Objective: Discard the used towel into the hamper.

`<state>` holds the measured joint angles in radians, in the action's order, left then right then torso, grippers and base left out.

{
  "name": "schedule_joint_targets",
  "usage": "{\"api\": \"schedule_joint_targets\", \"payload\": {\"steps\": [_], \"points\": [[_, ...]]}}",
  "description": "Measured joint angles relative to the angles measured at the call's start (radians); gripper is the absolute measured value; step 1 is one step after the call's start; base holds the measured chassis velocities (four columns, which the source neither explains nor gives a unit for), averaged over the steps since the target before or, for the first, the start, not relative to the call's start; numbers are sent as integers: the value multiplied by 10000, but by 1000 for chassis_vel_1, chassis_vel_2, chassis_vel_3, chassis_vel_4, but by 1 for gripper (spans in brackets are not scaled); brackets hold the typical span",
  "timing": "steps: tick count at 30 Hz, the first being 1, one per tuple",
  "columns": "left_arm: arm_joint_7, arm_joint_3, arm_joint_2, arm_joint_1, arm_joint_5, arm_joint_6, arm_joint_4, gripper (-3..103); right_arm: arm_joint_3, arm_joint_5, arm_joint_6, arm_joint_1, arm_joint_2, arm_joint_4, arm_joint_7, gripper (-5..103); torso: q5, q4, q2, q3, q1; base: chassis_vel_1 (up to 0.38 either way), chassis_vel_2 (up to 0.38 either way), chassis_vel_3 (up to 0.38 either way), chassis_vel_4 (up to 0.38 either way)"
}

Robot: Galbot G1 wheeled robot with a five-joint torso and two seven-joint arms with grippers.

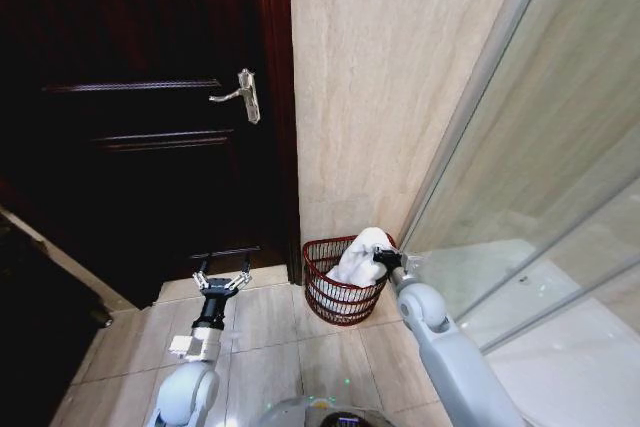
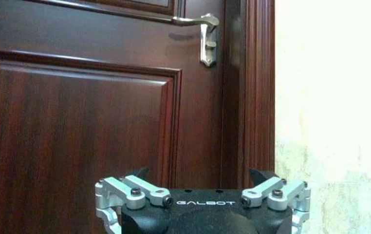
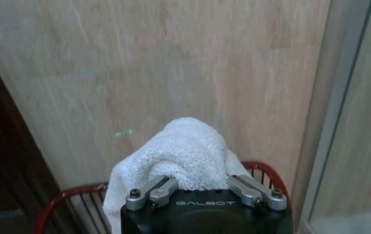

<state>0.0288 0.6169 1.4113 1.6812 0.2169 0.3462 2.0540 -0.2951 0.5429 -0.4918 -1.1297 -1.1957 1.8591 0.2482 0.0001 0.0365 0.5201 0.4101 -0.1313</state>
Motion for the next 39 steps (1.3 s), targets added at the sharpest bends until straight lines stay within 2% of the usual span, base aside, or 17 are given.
{"api": "schedule_joint_targets", "payload": {"steps": [9, 18, 26, 33, 39], "points": [[-61, -27, 365, 147, -267, 164, 23, 100, 152, 788, -588, 571, 211, -1124, -83, 10, 2, 3, 3, 4, -3, 0, 0, 0, 0], [-65, 60, 526, 207, -366, 568, -331, 100, 416, 1246, -1071, 955, 114, -1154, -166, 10, -1, 1, 7, 5, -3, 0, 0, 0, 0], [-64, 369, 432, 212, -151, 783, -625, 100, 824, 1308, -1099, 1480, -104, -1343, 97, 10, -2, 1, 8, 6, -5, 0, 0, 0, 0], [-55, 498, 385, 187, -18, 906, -778, 100, 1178, 1188, -1049, 1766, -615, -1724, 231, 10, -2, 3, 9, 7, -5, 0, 0, 0, 0], [-43, 532, 394, 180, 83, 1068, -938, 100, 1235, 751, -936, 1916, -795, -2411, -11, 10, -1, 2, 9, 7, -5, 0, 0, 0, 0]]}}
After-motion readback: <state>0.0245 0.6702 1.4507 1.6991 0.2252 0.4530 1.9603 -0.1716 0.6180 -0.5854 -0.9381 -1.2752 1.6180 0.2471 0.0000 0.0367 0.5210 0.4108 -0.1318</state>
